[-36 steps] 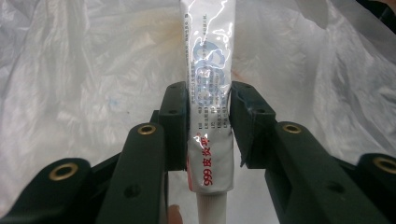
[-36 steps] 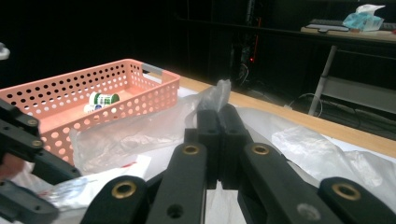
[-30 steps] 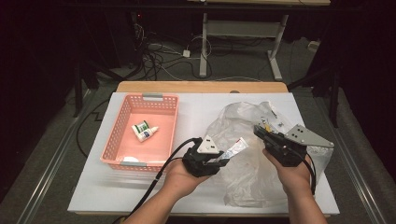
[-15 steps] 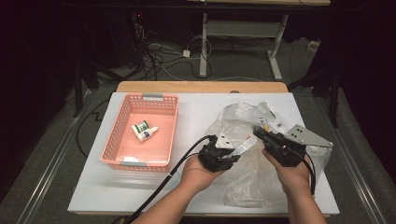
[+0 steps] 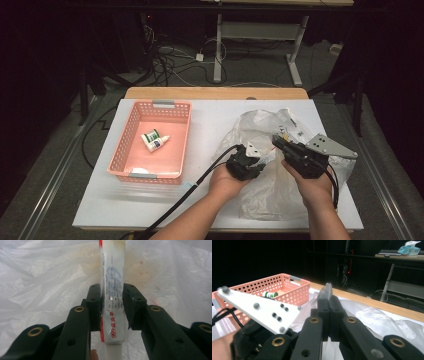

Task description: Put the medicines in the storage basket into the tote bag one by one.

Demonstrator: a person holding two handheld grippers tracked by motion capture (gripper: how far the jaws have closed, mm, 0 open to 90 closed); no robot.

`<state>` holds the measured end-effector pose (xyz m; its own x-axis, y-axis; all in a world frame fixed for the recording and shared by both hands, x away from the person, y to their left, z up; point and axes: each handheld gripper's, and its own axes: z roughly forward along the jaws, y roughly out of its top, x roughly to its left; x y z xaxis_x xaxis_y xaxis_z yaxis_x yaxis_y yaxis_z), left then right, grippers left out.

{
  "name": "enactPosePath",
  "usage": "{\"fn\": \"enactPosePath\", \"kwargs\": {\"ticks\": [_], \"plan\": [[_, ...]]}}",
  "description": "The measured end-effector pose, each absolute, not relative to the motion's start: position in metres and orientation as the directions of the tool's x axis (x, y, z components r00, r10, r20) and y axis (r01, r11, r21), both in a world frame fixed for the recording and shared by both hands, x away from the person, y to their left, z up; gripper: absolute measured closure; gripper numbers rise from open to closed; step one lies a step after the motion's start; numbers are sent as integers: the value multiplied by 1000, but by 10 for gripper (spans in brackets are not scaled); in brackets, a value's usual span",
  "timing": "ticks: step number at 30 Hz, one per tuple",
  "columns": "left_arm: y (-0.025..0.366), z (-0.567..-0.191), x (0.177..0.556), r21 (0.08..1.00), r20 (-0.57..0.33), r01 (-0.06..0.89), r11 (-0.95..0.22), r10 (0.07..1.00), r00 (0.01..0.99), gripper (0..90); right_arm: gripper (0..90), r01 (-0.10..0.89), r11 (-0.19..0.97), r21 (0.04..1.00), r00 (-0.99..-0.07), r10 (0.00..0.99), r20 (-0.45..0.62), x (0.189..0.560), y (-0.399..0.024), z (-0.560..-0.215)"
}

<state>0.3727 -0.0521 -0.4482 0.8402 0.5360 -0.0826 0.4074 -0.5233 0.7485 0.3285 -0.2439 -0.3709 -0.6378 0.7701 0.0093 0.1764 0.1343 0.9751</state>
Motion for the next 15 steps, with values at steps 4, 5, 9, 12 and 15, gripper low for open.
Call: {"fn": "enactPosePath", "kwargs": {"ticks": [4,5,9,12,15], "plan": [[-58,-457,374,741,-81,408,-533,532,843,696,900,175,130,976,-635,772,11,328,-246,-371],[-59,-459,374,738,-79,408,-538,530,844,700,900,178,128,976,-634,774,14,328,-246,-371],[-60,-464,375,733,-79,413,-540,535,841,845,900,185,123,975,-628,778,21,329,-248,-372],[-59,-464,377,725,-80,416,-549,533,842,843,900,185,128,974,-630,776,17,329,-248,-373],[-59,-464,376,724,-88,420,-547,531,843,840,900,184,130,974,-631,776,15,329,-248,-373]]}}
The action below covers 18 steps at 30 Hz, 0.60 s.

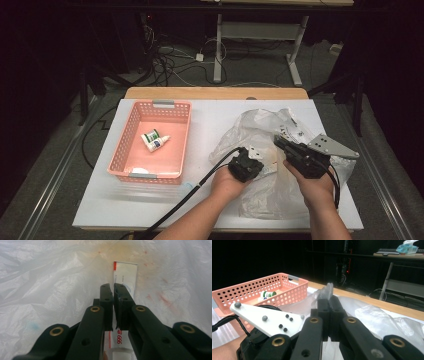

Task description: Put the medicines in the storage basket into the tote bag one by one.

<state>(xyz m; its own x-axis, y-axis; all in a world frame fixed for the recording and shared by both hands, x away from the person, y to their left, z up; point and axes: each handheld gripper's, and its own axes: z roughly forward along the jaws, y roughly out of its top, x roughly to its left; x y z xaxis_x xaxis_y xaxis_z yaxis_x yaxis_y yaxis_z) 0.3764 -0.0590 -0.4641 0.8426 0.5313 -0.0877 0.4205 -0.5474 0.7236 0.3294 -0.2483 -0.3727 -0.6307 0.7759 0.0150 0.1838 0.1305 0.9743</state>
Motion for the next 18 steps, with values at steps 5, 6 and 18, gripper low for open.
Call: {"fn": "enactPosePath", "kwargs": {"ticks": [5,6,18], "plan": [[-56,-459,372,727,-101,410,-550,505,857,738,900,185,128,974,-626,780,16,329,-250,-373],[-55,-458,370,731,-104,406,-548,499,860,738,900,185,128,974,-626,780,16,329,-250,-373],[-18,-451,344,767,-132,374,-522,443,887,522,900,187,135,973,-620,784,10,329,-250,-373]]}}
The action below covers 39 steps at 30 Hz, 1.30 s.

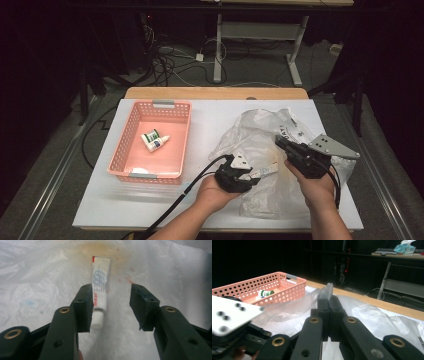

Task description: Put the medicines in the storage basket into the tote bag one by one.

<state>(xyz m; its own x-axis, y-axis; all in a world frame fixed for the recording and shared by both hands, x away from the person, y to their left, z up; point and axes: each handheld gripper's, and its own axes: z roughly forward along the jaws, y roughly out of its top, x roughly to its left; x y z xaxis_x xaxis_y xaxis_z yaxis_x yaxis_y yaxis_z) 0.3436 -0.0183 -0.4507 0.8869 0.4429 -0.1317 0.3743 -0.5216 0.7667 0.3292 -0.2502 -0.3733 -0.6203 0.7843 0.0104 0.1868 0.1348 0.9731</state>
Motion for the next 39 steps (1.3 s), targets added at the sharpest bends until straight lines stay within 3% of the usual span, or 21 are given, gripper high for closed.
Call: {"fn": "enactPosePath", "kwargs": {"ticks": [16,24,30,39], "plan": [[35,-443,314,797,-164,372,-476,421,892,242,900,184,147,972,-620,785,-1,329,-250,-374],[57,-438,306,804,-148,373,-464,451,880,147,900,183,147,972,-620,785,-2,329,-249,-374],[70,-435,305,800,-145,392,-454,488,861,0,900,185,142,972,-617,787,3,329,-250,-373],[84,-434,299,815,-124,386,-433,521,845,0,900,182,140,973,-616,788,1,327,-251,-372]]}}
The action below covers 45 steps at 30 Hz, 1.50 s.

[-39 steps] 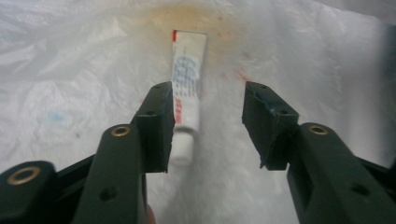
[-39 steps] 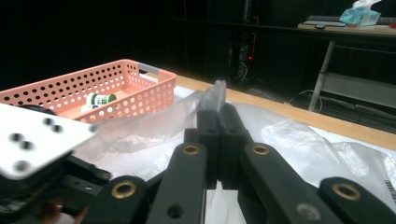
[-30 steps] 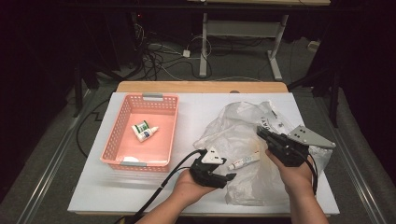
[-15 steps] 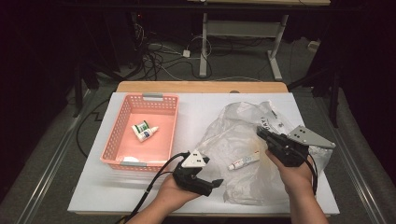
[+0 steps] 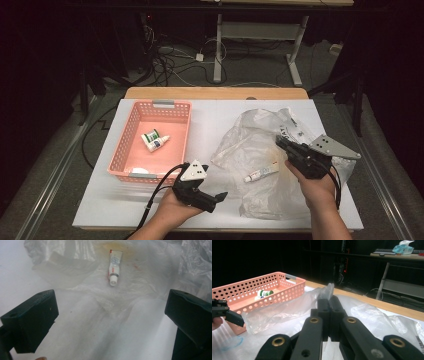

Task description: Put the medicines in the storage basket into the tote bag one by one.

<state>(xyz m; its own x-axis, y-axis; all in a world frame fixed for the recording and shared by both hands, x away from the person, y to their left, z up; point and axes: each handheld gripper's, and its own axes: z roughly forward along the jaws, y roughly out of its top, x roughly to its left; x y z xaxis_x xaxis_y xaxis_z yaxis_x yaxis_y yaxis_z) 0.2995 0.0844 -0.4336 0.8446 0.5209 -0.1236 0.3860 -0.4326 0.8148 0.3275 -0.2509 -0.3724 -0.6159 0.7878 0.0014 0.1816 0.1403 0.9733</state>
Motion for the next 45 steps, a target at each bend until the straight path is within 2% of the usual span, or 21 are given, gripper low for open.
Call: {"fn": "enactPosePath", "kwargs": {"ticks": [8,19,34,45], "plan": [[102,-426,301,811,-147,416,-412,545,825,0,900,186,139,973,-617,787,6,327,-252,-373],[126,-415,303,824,-127,417,-385,591,796,0,900,179,144,973,-621,784,-2,327,-253,-373],[165,-411,315,820,-122,459,-343,677,725,0,900,180,141,973,-621,783,2,326,-253,-373],[209,-409,326,814,-138,506,-286,751,646,0,900,181,142,973,-619,785,0,326,-255,-373]]}}
